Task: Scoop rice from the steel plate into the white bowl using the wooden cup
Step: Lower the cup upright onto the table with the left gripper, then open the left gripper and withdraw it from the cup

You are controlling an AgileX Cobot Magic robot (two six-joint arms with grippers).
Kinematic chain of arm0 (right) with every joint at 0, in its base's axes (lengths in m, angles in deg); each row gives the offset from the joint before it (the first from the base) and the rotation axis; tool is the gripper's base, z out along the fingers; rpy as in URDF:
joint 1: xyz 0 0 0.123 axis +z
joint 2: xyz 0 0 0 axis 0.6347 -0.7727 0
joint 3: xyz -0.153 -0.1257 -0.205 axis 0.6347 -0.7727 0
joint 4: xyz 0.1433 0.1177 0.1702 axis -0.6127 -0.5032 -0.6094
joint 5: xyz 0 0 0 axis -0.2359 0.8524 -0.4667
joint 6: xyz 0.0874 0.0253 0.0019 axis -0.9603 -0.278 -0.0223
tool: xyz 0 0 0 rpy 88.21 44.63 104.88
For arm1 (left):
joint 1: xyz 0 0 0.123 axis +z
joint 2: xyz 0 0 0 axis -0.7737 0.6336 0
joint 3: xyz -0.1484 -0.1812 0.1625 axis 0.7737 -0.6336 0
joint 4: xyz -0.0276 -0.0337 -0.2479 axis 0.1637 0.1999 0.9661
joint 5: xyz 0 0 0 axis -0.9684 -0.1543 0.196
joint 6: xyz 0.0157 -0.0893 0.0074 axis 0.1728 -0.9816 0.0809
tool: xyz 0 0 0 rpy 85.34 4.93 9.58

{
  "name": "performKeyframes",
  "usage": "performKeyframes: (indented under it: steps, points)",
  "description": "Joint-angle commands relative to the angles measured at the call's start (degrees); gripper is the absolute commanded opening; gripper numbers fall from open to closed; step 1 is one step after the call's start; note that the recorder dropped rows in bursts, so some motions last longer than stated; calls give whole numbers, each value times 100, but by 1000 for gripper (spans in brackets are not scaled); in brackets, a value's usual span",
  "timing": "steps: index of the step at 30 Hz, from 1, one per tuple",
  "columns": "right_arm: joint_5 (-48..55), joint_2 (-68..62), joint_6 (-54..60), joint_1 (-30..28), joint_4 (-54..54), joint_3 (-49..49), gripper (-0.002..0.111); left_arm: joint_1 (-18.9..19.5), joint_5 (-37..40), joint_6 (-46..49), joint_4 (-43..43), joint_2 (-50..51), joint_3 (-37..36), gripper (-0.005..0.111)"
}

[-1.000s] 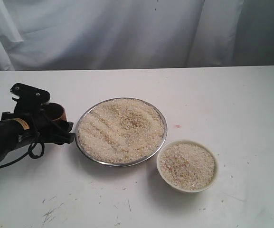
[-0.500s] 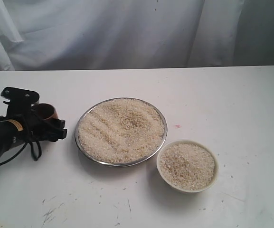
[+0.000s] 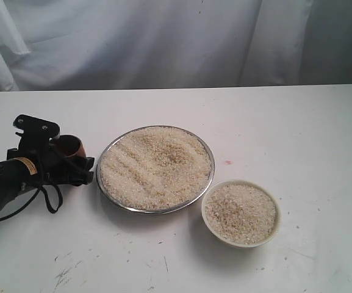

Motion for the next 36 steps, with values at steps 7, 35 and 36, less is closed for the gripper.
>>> performKeyframes:
  steps: [7,35,36]
  points:
    - [-32,-19,1,4,-16,-20,0,11,-157,-127,-7,-5,33,34]
    - [-32,-19,1,4,-16,-20,0,11,-190,-596,380,-1563,33,92]
    - [-32,-19,1,4,-16,-20,0,11,-85,-596,380,-1739,33,89]
